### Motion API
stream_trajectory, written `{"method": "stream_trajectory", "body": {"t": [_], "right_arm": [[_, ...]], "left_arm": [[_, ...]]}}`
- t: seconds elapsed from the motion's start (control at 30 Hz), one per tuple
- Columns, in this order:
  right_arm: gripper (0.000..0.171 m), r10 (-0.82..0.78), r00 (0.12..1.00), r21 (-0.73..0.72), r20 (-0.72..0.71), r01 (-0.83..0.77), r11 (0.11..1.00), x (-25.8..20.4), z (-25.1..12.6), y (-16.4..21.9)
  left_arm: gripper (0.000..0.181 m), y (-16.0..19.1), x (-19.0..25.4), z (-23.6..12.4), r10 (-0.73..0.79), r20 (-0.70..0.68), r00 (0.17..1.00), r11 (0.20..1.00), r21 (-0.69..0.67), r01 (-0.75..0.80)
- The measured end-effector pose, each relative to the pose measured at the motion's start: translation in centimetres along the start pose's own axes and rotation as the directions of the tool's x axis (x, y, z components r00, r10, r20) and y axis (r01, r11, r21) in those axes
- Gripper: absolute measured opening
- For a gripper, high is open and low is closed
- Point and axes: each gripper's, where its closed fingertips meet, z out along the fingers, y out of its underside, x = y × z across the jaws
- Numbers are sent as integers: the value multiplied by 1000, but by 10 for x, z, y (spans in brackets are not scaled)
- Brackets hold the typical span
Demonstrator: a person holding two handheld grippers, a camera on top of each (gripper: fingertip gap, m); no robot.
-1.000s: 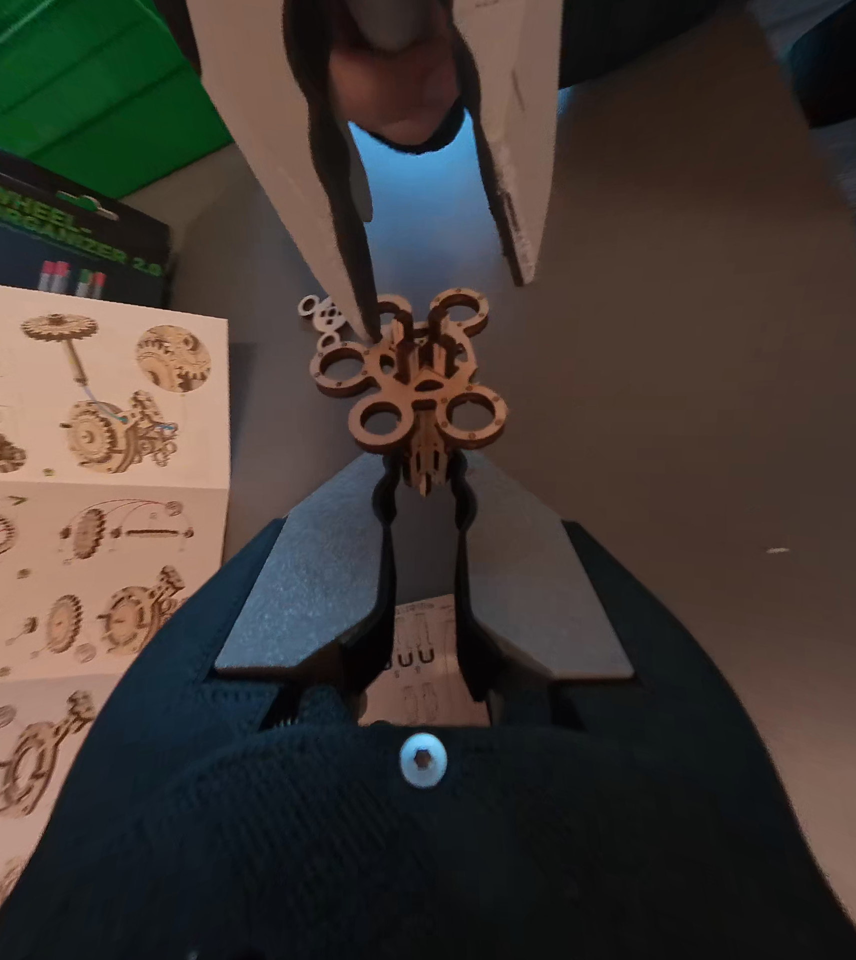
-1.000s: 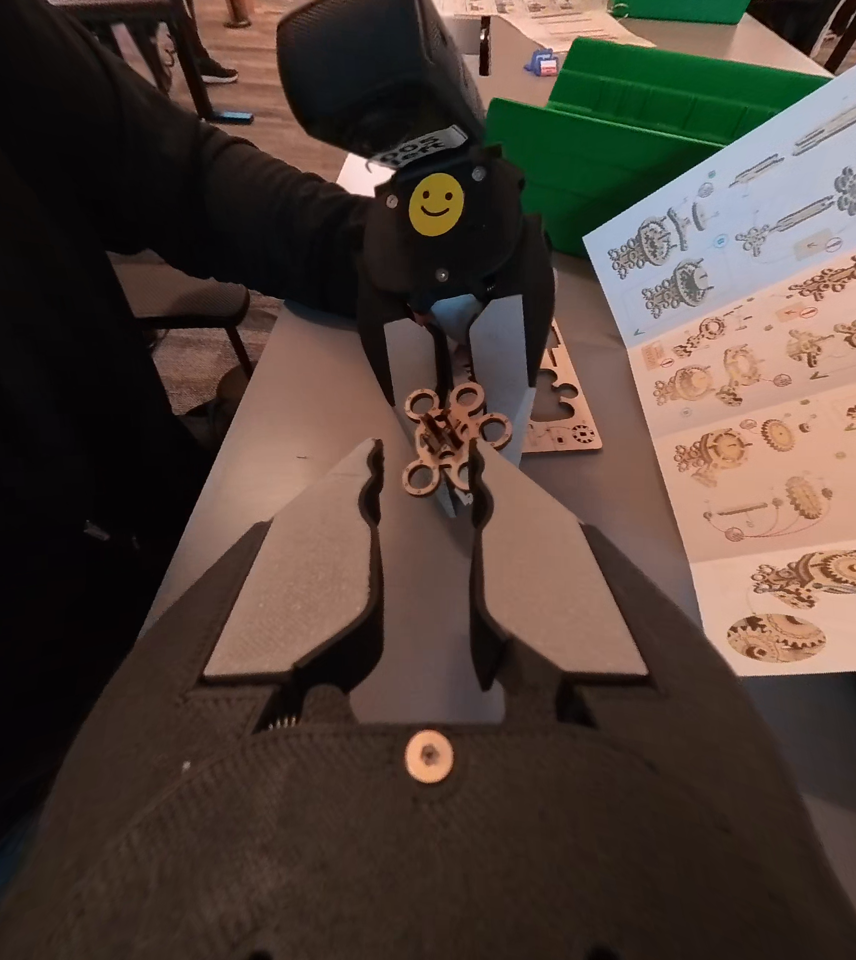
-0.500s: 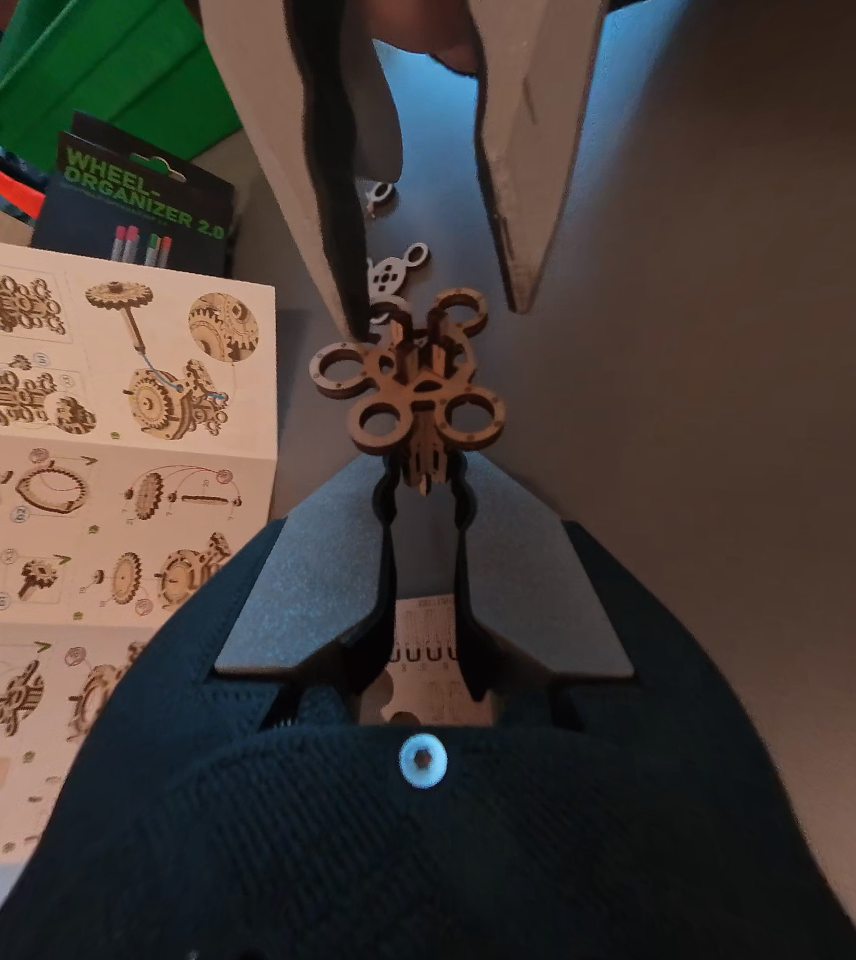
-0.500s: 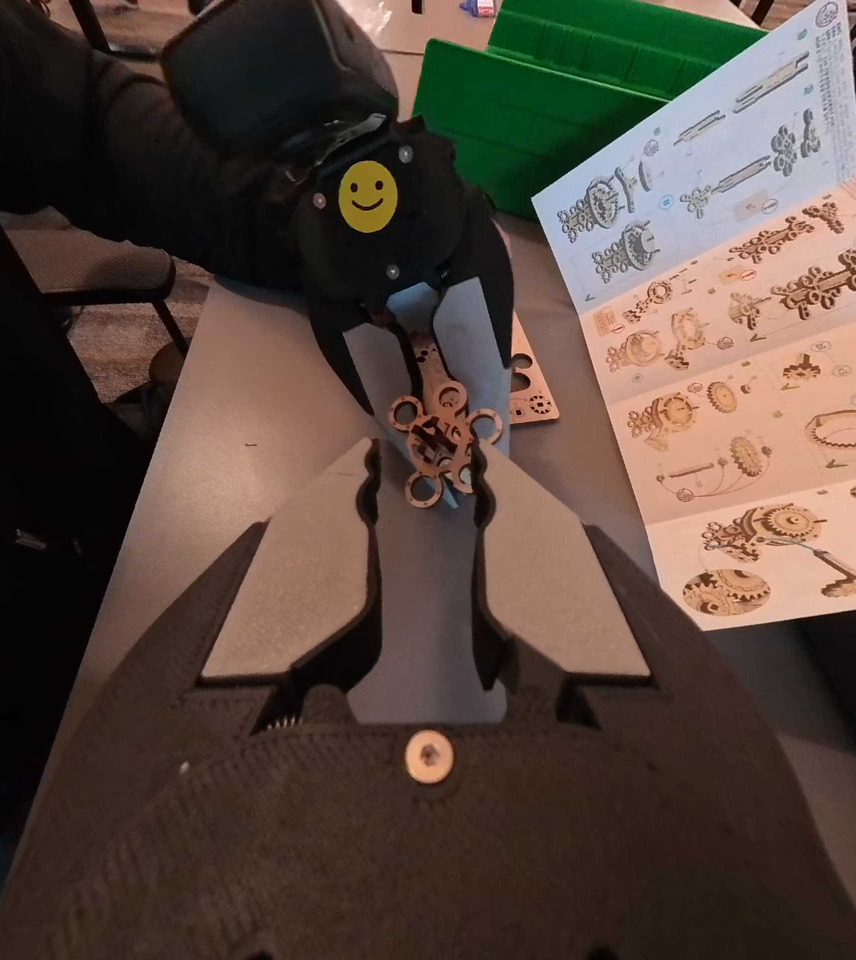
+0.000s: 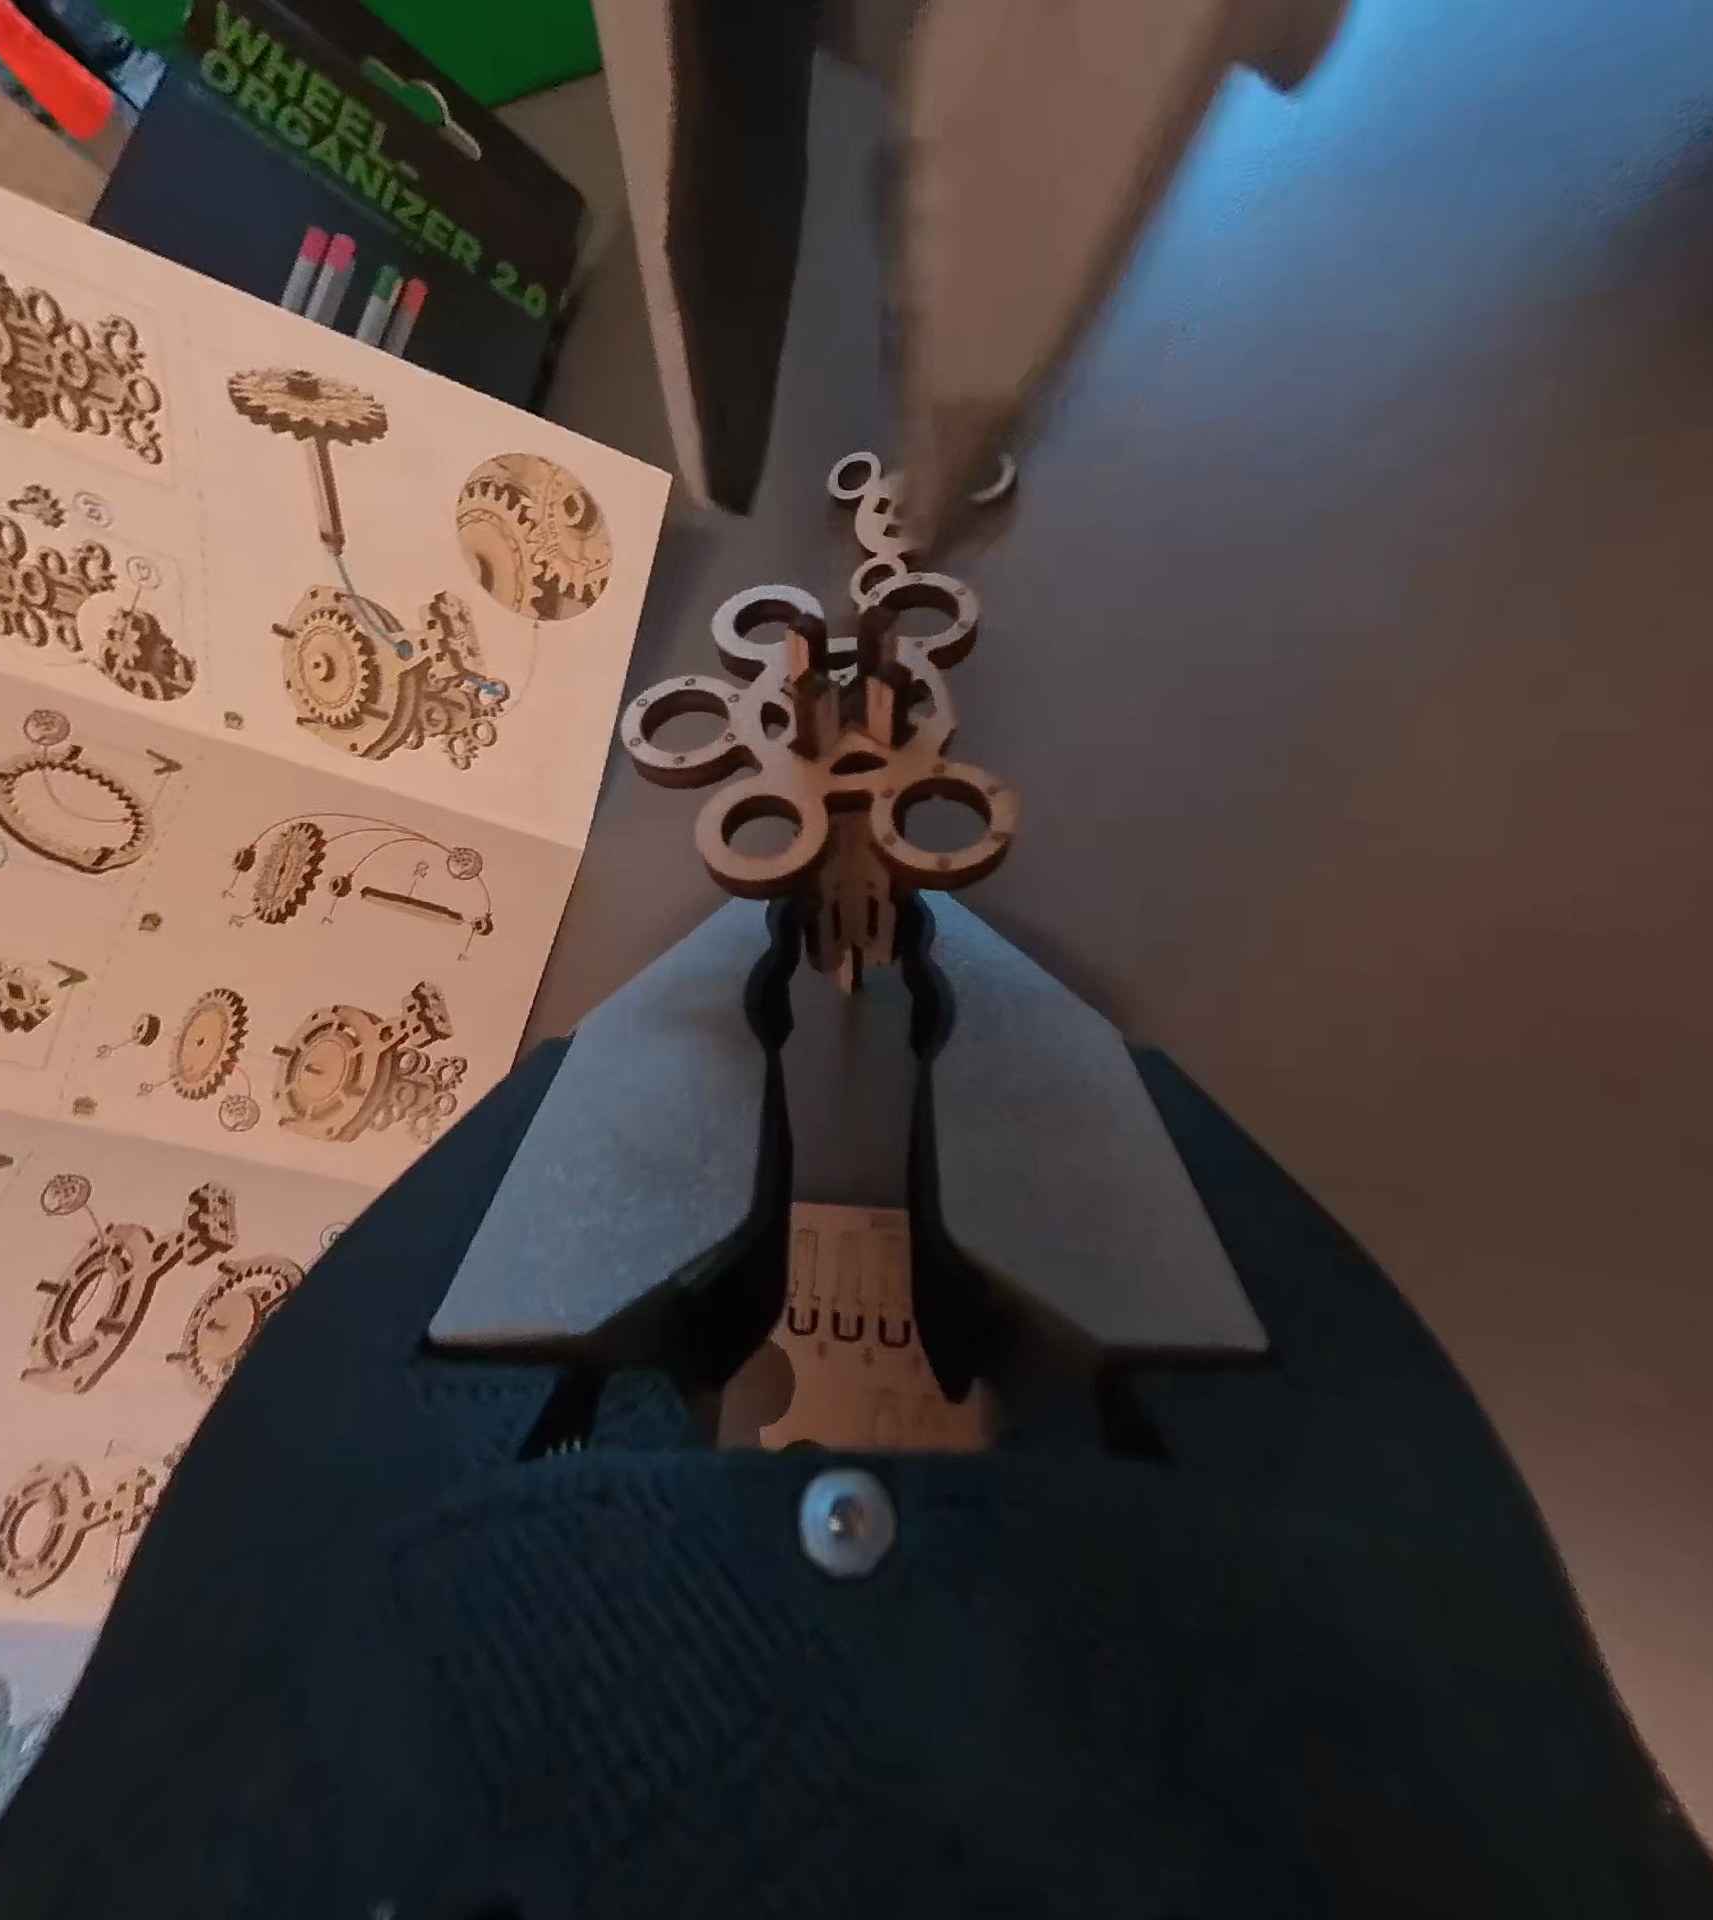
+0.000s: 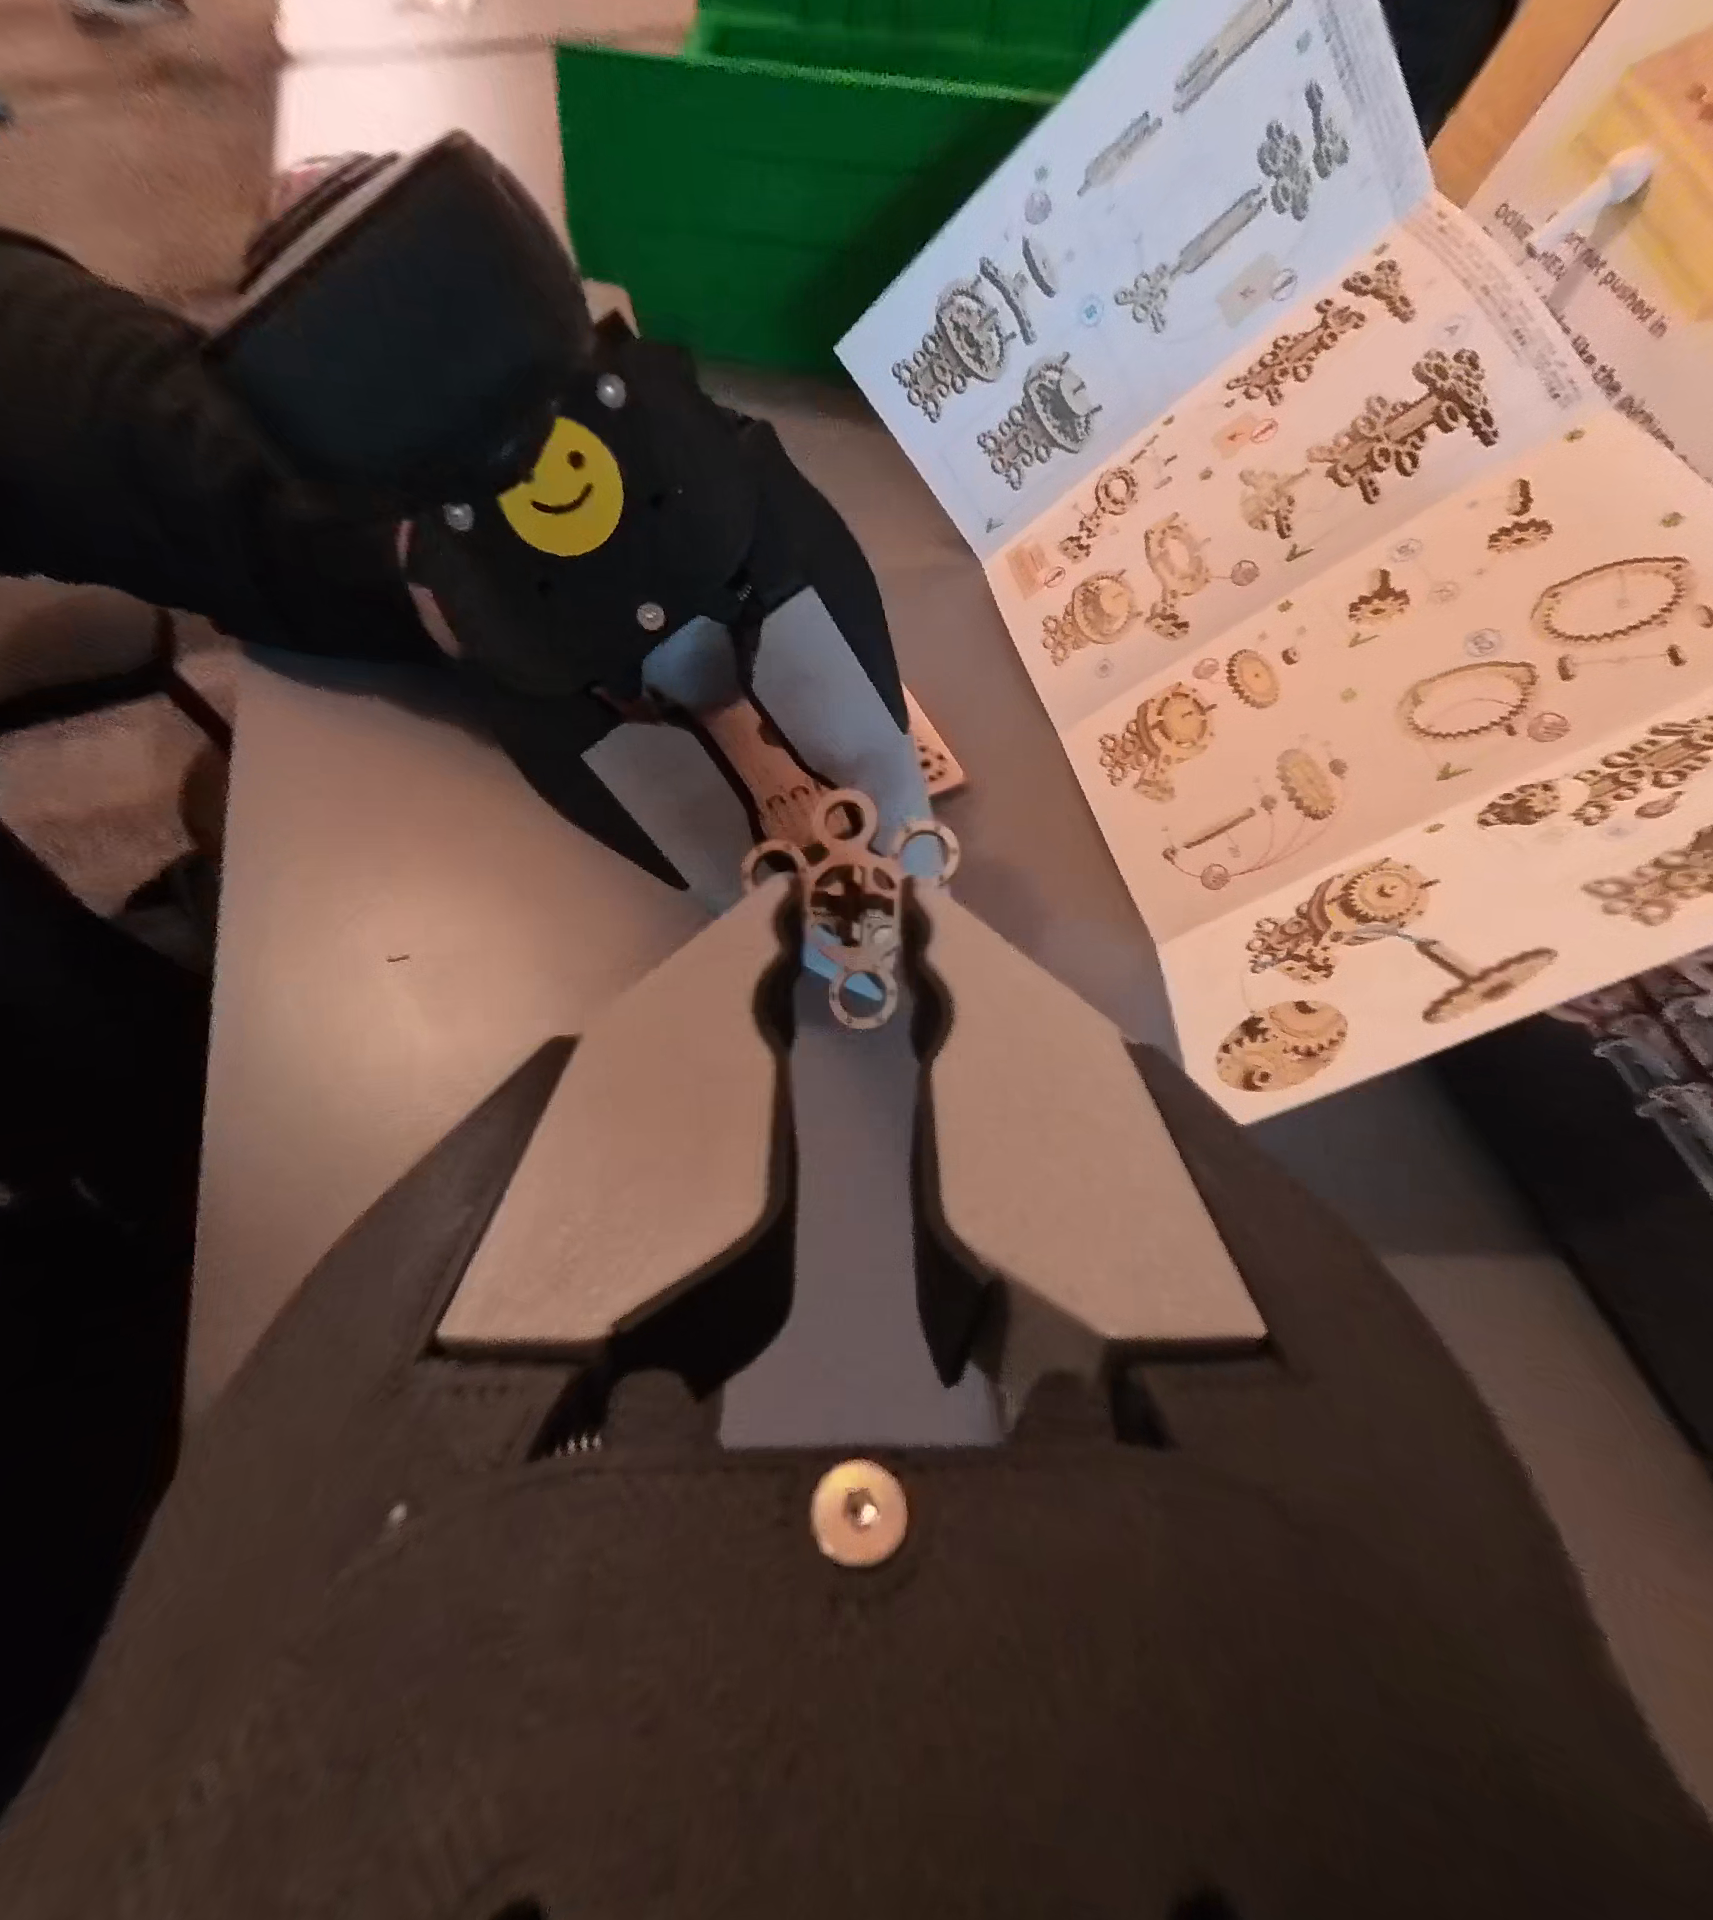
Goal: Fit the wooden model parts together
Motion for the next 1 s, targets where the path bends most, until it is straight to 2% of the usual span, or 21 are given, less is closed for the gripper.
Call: {"method": "stream_trajectory", "body": {"t": [0.07, 0.23, 0.43, 0.63, 0.83, 1.0], "right_arm": [[0, -5, 1000, -82, -24, 3, 997, 2, 3, -1], [6, 56, 998, -330, -2, -54, 943, -1, 20, 10], [12, -18, 997, -484, -70, -18, 875, 1, 18, 13], [14, -22, 996, -538, -83, -26, 843, -1, 14, 18], [13, 49, 997, -500, -60, -72, 863, 2, 17, 15], [13, 19, 999, -583, -41, -40, 812, 2, 19, 13]], "left_arm": [[17, 0, 0, 0, -11, 1, 1000, 1000, -1, 11], [16, 0, 1, -1, -32, -18, 999, 999, 1, 32], [16, 0, 4, -2, -92, -80, 993, 996, 3, 93], [16, 0, 7, -3, -49, -69, 996, 999, 7, 49], [15, 0, 5, -3, -84, -80, 993, 996, 9, 85], [16, -2, 6, -3, -160, -142, 977, 987, 8, 163]]}}
